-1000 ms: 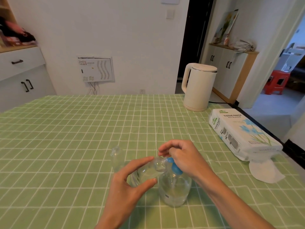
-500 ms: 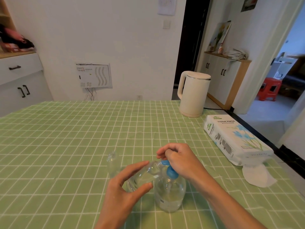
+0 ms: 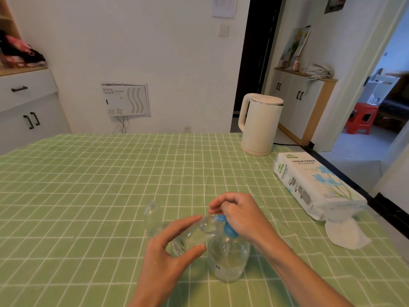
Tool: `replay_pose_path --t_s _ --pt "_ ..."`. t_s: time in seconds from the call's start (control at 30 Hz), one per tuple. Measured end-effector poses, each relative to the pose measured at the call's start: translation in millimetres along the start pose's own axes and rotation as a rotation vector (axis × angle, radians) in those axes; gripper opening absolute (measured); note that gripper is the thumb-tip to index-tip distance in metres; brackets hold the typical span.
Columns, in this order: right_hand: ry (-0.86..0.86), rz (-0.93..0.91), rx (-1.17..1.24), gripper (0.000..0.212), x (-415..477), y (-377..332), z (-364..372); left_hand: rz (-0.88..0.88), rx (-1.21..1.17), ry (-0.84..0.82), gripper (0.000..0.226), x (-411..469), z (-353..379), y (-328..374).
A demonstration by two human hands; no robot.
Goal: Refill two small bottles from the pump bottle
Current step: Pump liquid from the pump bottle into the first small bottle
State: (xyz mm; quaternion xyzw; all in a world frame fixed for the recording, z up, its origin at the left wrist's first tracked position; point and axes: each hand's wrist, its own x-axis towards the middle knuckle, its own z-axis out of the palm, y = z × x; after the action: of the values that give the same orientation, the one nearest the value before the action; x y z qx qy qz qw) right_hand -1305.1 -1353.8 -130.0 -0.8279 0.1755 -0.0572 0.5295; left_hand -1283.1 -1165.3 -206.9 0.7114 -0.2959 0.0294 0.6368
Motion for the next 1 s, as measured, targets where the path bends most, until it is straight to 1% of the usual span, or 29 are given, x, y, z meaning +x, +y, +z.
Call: replay_pose_path --t_s 0.17,0.33,0.63,1.0 --pt "0.032 -0.012 -0.005 0.039 0.4 -4.7 -3.7 0.004 0.0 -0.001 0.051 -0.1 -0.6 1.2" --pt "0.016 -0.013 -0.023 0.038 0.1 -6.2 -4.6 -0.001 0.009 -0.003 0.051 1.1 -2.7 1.3" --pt "-0.002 0.007 0.028 0.039 0.8 0.6 0.4 0.007 0.016 -0.024 0.05 2.1 -3.1 1.4" --pt "0.034 0.003 -0.009 0.038 -0.7 -6.0 -4.2 -0.002 0.013 -0.007 0.052 -0.8 -7.7 -1.6"
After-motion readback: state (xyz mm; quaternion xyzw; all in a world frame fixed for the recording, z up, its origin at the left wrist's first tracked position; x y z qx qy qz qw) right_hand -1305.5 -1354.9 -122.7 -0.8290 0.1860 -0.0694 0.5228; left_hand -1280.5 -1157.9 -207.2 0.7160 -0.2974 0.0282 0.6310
